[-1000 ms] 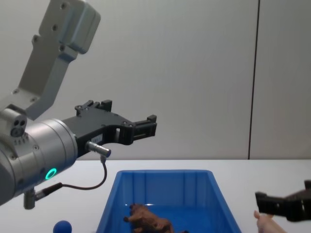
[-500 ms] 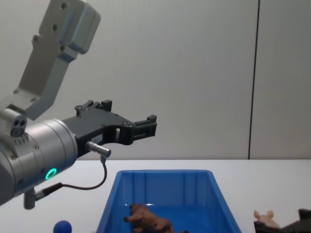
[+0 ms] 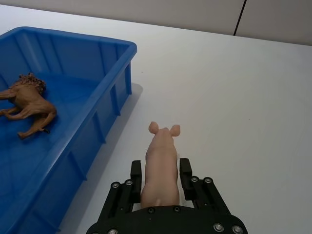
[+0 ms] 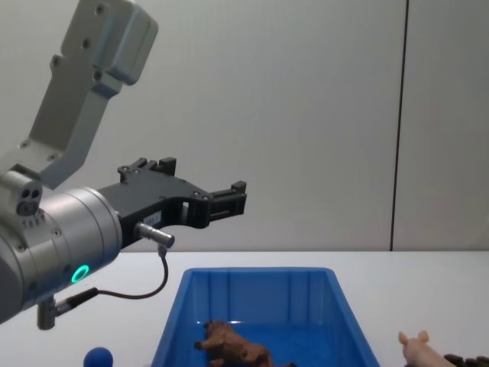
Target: Pick up the two dolls from the table and place them into the box.
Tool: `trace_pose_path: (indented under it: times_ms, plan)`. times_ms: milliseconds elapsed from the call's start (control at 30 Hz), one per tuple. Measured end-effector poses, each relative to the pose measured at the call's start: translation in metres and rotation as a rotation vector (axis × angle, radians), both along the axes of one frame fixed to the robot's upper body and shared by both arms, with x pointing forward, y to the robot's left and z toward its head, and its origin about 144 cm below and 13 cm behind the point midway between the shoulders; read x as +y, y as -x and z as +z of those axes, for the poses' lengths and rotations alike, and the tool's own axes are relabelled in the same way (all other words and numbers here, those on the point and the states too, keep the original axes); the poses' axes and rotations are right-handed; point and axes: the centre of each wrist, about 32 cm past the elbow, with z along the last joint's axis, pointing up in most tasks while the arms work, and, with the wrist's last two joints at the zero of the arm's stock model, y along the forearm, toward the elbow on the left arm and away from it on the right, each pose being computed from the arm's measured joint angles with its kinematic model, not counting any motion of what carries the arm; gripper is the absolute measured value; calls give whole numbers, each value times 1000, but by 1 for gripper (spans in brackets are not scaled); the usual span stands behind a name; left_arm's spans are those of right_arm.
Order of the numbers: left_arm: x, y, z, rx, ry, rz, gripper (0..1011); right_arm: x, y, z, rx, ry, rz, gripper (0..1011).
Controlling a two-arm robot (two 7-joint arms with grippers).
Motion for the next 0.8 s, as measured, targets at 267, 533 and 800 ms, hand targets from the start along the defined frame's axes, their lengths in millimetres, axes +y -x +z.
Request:
trace_pose_path:
  times_ms: [267,533,800]
  plan:
    - [0,0,0,0,0,0,1002,-1,-1,-1,-4,-9,-20,361]
    - [0,0,0,0,0,0,1002,0,-2,12,-59,-28,-21,361]
    - [0,0,0,0,0,0,1002,3,-4,33,-139,-69,15,361]
